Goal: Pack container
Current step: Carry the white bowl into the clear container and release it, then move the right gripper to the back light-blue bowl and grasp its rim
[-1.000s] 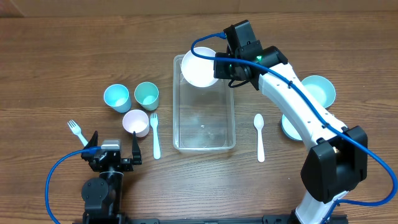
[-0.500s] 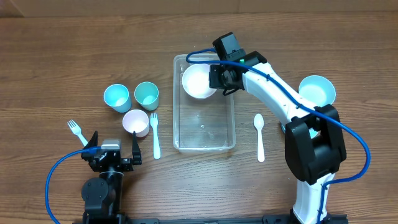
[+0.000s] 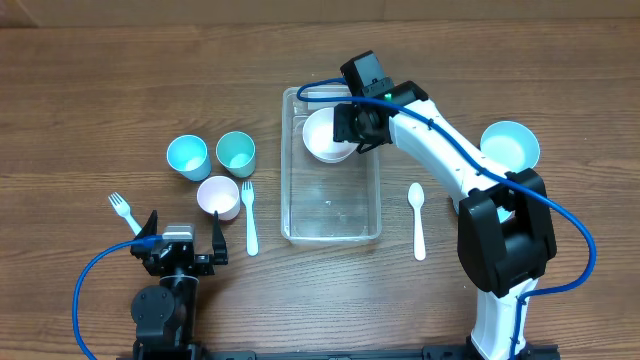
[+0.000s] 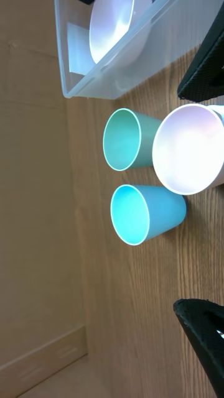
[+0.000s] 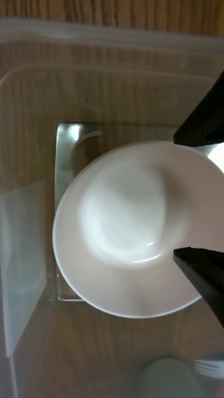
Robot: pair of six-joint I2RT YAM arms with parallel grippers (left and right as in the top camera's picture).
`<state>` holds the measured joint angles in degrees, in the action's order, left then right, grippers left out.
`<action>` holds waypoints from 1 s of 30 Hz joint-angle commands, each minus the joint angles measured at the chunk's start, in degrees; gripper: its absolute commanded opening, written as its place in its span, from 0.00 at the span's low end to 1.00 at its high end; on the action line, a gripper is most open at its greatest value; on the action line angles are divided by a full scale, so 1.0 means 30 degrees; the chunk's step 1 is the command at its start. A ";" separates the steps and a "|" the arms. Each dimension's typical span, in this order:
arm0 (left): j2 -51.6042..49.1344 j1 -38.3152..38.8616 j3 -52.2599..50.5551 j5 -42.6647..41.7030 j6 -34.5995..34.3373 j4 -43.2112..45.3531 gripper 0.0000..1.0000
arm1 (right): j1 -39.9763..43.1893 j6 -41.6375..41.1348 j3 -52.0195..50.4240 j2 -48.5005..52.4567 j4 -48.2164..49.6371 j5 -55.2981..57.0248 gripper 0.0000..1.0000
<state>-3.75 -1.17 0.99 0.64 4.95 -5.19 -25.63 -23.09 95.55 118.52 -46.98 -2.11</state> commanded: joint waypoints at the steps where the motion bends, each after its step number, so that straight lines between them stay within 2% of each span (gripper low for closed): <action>1: 0.0160 -0.0102 -0.0117 -0.0226 0.0430 0.0015 1.00 | 0.0109 0.0262 0.2412 -0.1137 -0.1209 0.0328 0.54; 5: 0.0160 -0.0102 -0.0117 -0.0226 0.0430 0.0015 1.00 | 0.0896 0.0262 0.3876 -0.2499 -0.4073 0.3009 0.54; 8: 0.0160 -0.0102 -0.0117 -0.0226 0.0430 0.0015 1.00 | 0.2667 0.0248 0.3927 -0.3781 -0.6302 0.4342 0.55; 15: 0.0160 -0.0102 -0.0117 -0.0226 0.0430 0.0015 1.00 | 0.9894 0.0590 0.3759 -0.4320 -0.9923 0.2980 0.60; 21: 0.0160 -0.0102 -0.0117 -0.0226 0.0430 0.0015 1.00 | 1.3916 0.1224 0.2579 -0.4313 -0.9653 0.3184 0.65; 23: 0.0160 -0.0102 -0.0117 -0.0226 0.0430 0.0015 1.00 | 1.4659 0.1719 0.1661 -0.4313 -0.9107 0.3045 0.66; 26: 0.0160 -0.0102 -0.0117 -0.0226 0.0430 0.0015 1.00 | 1.5387 0.2426 -0.0146 -0.4306 -0.8000 0.2659 0.75; 30: 0.0160 -0.0102 -0.0117 -0.0226 0.0430 0.0015 1.00 | 1.6101 0.2871 -0.2594 -0.4306 -0.5683 0.0590 0.76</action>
<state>-3.75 -1.17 0.99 0.64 4.95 -5.19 21.39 -16.43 91.96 106.34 -67.07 4.78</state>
